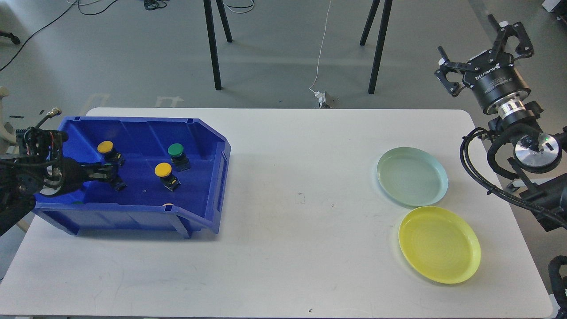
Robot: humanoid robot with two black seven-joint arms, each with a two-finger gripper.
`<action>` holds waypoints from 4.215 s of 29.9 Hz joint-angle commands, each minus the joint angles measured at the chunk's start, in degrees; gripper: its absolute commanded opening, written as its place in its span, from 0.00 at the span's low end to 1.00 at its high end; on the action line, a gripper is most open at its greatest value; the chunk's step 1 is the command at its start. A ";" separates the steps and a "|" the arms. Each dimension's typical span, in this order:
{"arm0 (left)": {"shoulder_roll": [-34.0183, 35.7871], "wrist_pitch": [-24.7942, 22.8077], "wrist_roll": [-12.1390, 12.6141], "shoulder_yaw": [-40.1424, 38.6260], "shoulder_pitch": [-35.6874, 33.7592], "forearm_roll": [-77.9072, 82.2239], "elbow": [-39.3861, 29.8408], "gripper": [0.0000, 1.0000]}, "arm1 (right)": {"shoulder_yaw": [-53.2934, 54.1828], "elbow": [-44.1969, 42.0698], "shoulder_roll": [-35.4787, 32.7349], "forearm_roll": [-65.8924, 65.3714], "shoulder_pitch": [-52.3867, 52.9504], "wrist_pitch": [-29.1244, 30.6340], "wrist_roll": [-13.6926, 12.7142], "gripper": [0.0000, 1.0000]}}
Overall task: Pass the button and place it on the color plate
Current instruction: 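Close the left gripper on the green button, then lift the green button up out of the bin with the left gripper, then extend the left gripper toward the right gripper as the right reaches in, then take the green button with the right gripper and carry it over the pale green plate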
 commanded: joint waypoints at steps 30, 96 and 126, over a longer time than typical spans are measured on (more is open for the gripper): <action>25.24 -13.20 -8.20 -6.67 -14.74 -14.72 -27.05 0.24 | -0.35 0.10 -1.06 -0.52 1.32 0.00 -0.11 1.00; -7.81 -10.13 2.61 -18.20 -20.46 -19.64 -33.23 0.11 | -13.88 21.81 14.41 -18.45 0.18 -4.09 1.92 0.26; -8.16 -8.63 1.74 -22.59 -18.96 -57.23 -23.75 0.99 | -14.49 22.60 -2.09 -18.54 -4.21 -4.71 0.60 0.13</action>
